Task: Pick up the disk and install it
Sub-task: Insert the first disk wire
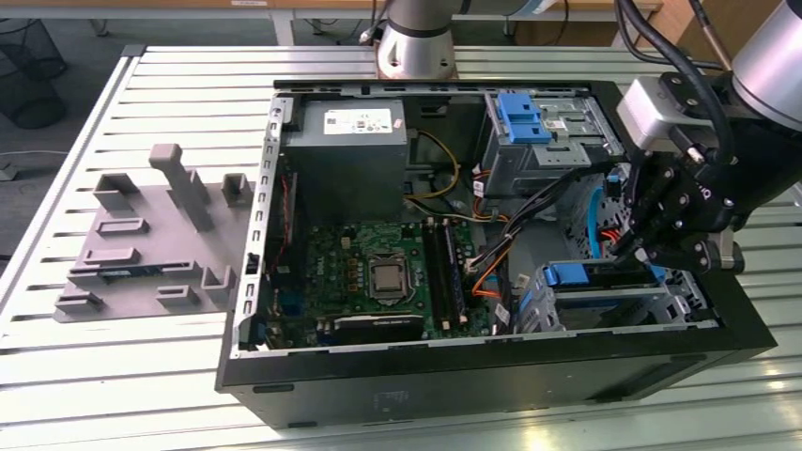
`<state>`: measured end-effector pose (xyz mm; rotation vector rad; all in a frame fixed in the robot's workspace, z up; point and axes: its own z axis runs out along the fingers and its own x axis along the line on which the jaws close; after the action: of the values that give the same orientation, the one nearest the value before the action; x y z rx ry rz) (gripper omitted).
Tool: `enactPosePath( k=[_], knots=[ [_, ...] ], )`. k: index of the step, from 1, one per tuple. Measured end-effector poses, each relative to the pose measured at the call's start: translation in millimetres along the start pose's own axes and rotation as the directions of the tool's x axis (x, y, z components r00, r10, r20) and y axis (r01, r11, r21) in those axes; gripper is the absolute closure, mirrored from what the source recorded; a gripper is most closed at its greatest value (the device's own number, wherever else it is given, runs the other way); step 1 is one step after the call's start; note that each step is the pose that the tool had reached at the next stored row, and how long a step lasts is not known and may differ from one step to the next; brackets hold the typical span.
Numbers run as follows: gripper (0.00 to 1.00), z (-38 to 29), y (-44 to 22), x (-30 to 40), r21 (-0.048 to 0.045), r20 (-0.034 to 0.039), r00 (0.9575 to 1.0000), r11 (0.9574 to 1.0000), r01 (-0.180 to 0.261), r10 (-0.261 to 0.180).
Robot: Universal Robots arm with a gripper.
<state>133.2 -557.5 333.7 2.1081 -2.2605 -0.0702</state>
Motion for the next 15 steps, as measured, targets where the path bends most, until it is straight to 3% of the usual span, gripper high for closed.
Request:
enactPosePath(
  k=[15],
  knots=[
    [0.83, -2.3, -0.1, 0.0, 0.0001, -0.0017, 0.9998, 0.9998, 0.022, -0.022]
  ],
)
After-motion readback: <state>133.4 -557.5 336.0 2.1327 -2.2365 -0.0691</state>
